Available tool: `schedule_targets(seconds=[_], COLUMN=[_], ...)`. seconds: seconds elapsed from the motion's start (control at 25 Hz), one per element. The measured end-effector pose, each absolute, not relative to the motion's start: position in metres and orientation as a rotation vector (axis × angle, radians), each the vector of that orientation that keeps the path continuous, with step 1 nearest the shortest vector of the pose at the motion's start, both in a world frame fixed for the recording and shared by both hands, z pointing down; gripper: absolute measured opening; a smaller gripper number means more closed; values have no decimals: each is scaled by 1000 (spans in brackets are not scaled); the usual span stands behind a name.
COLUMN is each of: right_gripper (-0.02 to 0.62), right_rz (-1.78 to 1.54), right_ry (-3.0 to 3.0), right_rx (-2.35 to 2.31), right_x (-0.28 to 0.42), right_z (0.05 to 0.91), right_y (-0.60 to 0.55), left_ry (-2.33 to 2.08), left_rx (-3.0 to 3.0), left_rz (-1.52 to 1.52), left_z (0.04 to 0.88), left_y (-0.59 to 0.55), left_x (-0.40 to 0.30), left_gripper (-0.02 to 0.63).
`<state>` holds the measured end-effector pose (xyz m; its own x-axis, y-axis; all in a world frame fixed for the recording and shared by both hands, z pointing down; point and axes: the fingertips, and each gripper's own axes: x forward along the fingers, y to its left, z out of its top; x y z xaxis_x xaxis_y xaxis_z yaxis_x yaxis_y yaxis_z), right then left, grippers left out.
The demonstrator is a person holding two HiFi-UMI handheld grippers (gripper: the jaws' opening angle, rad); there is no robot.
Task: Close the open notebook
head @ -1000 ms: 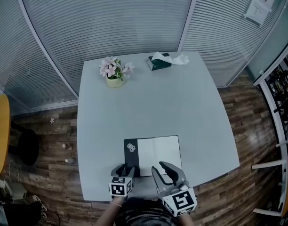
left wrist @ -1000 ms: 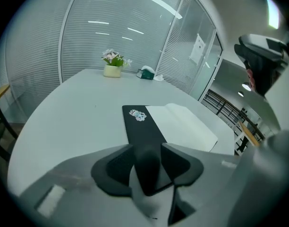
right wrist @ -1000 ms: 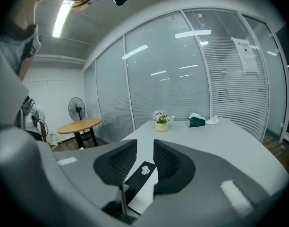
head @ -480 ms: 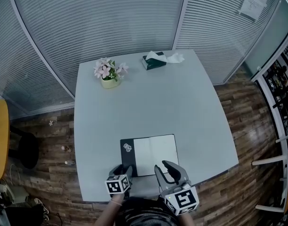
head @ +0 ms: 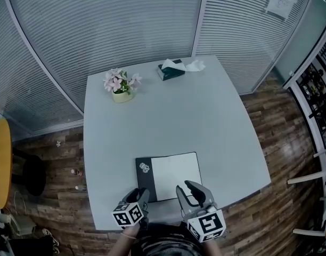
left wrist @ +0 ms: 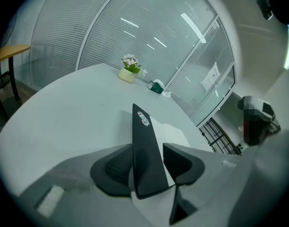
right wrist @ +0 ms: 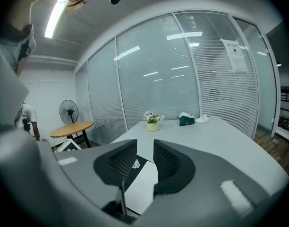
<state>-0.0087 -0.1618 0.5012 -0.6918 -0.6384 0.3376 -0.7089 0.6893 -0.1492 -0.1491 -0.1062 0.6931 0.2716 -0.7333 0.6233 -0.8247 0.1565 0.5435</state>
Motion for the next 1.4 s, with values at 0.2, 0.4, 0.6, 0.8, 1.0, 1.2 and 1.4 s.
schedule_targets(seconds=[0.2, 0.4, 0.6, 0.8, 1.0, 1.2, 1.4], right_gripper=[110, 110, 110, 110, 110, 110, 110], right_rz=[391, 392, 400, 404, 397, 391, 390], right_ry=[-2650, -2650, -2653, -2658, -2662, -2660, -2656], right_rx=[1069, 1071, 1067, 1067, 1066, 1064, 1056], right_x=[-10, -9, -6, -1, 5, 12, 18], right_z=[500, 498, 499, 497, 494, 491, 491], right_y=[-164, -168, -167, -170, -172, -176, -181], left_ry=[-1428, -1404, -1395, -1375, -1384, -1398, -1422], left_rx=[1655, 1702, 1722, 1720, 1744, 1735, 1739], left_rz=[48, 32, 35, -19, 13, 27, 44], left_z=[665, 651, 649, 641, 640, 642, 643], left_y=[-108, -112, -113, -119, -125, -130, -138], left_x=[-140, -132, -129, -123, -113, -109, -103], left_gripper=[204, 204, 204, 183, 177, 160, 114])
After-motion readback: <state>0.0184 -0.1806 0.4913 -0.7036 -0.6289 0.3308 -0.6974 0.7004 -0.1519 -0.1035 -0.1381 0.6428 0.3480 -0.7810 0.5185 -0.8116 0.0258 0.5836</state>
